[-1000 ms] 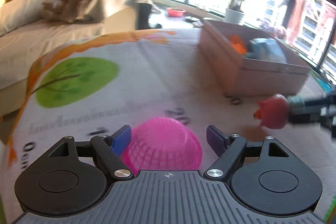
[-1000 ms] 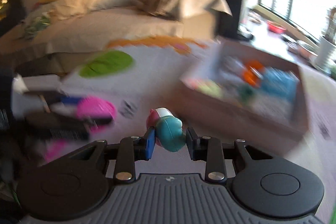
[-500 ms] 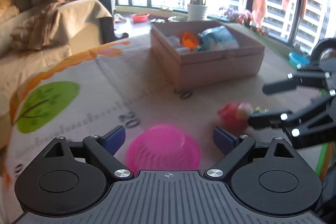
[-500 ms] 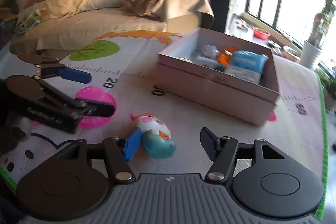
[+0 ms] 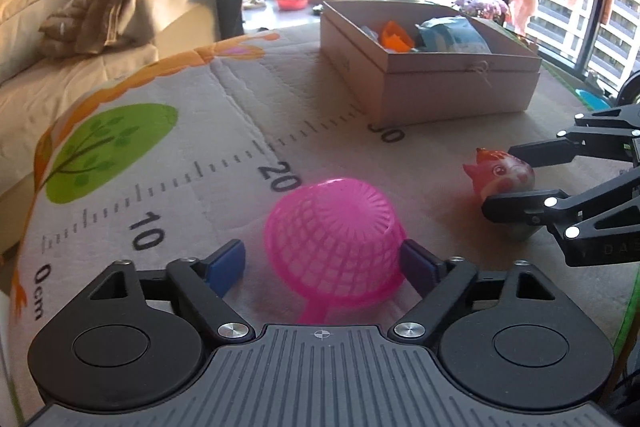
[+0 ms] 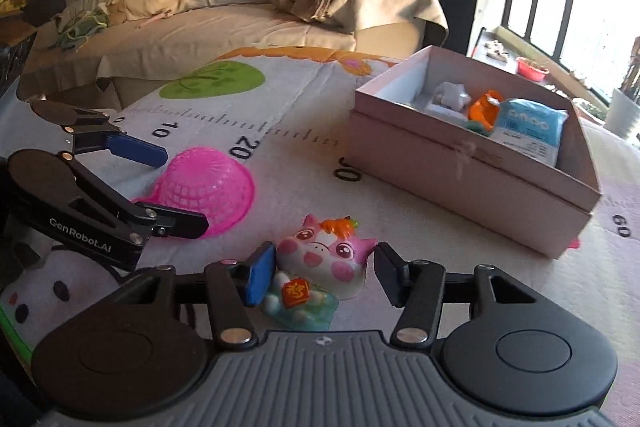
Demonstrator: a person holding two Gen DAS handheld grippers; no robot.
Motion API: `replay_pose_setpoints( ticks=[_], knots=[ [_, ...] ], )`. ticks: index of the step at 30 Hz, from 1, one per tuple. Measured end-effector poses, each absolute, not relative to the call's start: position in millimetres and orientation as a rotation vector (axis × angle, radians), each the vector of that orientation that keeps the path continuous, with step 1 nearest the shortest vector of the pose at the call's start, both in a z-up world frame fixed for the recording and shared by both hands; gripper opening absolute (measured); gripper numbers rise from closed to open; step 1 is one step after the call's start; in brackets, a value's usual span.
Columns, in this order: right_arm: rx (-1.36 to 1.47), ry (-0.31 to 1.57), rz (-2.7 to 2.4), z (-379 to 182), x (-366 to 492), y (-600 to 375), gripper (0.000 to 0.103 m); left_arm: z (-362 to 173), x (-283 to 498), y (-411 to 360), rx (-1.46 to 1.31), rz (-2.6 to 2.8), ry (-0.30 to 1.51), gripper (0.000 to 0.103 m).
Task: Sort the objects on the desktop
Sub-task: 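Grasp the pink cow figurine with the right gripper while the left grasps the pink basket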
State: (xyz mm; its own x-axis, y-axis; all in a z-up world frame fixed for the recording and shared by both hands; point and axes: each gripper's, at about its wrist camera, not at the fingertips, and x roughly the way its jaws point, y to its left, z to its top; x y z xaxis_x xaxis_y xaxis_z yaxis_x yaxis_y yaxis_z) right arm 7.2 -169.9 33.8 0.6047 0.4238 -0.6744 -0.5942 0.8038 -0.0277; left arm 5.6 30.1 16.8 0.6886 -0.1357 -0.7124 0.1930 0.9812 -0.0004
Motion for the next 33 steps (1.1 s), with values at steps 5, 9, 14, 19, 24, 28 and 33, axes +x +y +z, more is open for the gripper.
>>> replay_pose_setpoints(
  ticks=[5,9,14,19,24,28,33],
  knots=[
    [-0.239,0.716,0.536,33,10,-186,0.052,17,15,18,0.077,-0.203,0.776,0.076],
    [-0.220,0.727,0.513,28,11,-194,0.052,17,26,11,0.063,-0.164,0.774,0.077],
    [-0.210,0.729,0.515,25,10,-193,0.053,16,34,6,0.036,-0.137,0.780,0.077],
    [-0.215,0.731,0.518,22,10,-190,0.059,16,34,7,0.043,-0.130,0.784,0.083],
    [-0.197,0.730,0.506,18,9,-192,0.070,15,27,11,0.062,-0.129,0.793,0.096],
    [-0.194,0.720,0.512,16,8,-190,0.076,12,18,16,0.072,-0.148,0.809,0.097],
    [-0.186,0.714,0.517,12,7,-189,0.090,7,5,23,0.067,-0.159,0.813,0.103]
  ],
)
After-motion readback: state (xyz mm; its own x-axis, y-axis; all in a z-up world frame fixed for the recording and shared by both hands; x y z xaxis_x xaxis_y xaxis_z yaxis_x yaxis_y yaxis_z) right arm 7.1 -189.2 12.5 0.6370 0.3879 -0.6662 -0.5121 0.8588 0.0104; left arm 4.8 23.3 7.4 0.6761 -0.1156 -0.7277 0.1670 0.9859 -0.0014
